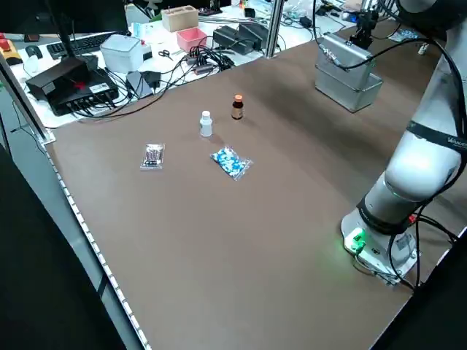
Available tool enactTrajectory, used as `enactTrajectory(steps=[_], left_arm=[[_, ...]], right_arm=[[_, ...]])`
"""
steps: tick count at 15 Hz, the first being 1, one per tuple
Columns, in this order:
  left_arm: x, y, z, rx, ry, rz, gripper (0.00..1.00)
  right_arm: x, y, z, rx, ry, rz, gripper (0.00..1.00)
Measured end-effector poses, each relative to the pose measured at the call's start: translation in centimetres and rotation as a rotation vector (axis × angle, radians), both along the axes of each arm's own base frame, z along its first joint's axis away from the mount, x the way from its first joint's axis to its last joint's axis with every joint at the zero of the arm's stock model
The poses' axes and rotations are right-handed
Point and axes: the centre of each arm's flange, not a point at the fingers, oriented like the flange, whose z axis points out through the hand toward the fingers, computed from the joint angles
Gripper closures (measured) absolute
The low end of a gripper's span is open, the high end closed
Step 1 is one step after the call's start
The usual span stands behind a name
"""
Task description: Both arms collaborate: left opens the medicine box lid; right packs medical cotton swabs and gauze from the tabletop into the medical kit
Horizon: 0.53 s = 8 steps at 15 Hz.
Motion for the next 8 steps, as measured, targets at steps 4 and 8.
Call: enactTrajectory(steps=[4, 8], left_arm=[[0.1, -0.1, 0.1, -0.003, -0.012, -0.002, 0.00], [0.3, -0.3, 0.2, -0.007, -0.029, -0.003, 0.00]], right_arm=[[0.3, -0.9, -2.8, -0.031, 0.028, -0.012, 0.78], [2.1, -3.1, -2.5, -0.032, 0.018, -0.049, 0.32]])
